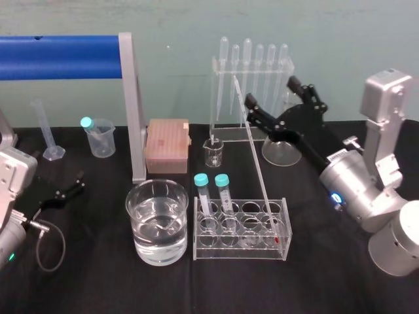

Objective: Hold the thermometer with one hand and immerse one end into the beaker, then reinsert it into the test tube rack.

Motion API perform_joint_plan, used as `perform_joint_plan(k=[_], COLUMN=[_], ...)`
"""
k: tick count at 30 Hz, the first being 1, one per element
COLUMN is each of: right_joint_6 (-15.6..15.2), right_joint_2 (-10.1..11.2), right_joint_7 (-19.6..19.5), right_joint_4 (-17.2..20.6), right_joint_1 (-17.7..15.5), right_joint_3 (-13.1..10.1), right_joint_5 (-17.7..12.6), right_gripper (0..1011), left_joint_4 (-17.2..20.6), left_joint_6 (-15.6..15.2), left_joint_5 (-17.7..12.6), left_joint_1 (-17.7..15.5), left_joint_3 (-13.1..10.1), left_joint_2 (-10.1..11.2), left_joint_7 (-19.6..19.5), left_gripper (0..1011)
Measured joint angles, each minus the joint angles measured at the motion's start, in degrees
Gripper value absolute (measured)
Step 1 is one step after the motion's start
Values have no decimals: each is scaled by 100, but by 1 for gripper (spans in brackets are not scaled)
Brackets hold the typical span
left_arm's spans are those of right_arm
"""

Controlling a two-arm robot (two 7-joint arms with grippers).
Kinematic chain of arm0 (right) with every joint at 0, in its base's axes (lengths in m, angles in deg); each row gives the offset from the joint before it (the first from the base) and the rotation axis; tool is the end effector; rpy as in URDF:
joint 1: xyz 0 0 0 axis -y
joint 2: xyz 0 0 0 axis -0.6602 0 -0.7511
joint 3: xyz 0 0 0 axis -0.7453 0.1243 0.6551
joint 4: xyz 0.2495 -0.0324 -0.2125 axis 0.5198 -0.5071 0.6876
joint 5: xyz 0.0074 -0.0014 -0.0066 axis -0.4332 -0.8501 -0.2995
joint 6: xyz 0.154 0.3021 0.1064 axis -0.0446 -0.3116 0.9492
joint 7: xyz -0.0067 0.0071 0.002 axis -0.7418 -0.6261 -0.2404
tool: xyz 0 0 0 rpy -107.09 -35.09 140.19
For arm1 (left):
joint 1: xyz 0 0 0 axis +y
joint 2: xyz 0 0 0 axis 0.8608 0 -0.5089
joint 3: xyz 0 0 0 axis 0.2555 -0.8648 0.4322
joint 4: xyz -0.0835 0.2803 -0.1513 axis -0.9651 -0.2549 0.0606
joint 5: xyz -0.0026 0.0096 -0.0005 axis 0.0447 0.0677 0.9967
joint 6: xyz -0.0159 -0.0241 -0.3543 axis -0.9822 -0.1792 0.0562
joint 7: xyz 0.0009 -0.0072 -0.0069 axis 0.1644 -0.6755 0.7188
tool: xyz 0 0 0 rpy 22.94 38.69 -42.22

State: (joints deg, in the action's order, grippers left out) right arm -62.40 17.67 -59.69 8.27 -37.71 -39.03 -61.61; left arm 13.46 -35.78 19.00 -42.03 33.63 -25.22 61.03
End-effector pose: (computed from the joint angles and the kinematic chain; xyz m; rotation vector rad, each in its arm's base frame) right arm 0.4053 -0.0060 -0.2477 0.1595 -0.2058 -1.0846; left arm 0.4086 0.0924 -0.3426 0.3043 -0.2852 1.2479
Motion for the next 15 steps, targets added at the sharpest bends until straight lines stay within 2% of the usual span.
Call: perform_joint_plan(k=[5,6,8,15], right_joint_6=[-513,-513,-816,-1468], right_joint_2=[-137,-137,-206,-318], right_joint_7=[168,168,206,230], right_joint_4=[-45,-45,-54,-96], right_joint_1=[174,174,265,448], right_joint_3=[6,6,-32,-123], right_joint_5=[-218,-218,-312,-441], right_gripper=[1003,1003,1003,1003], left_joint_4=[0,0,0,0], left_joint_6=[0,0,0,0], left_joint_5=[0,0,0,0], left_joint_1=[0,0,0,0], left_joint_3=[0,0,0,0], left_joint_2=[0,0,0,0], left_joint_7=[0,0,0,0], left_gripper=[1008,1008,1008,1008])
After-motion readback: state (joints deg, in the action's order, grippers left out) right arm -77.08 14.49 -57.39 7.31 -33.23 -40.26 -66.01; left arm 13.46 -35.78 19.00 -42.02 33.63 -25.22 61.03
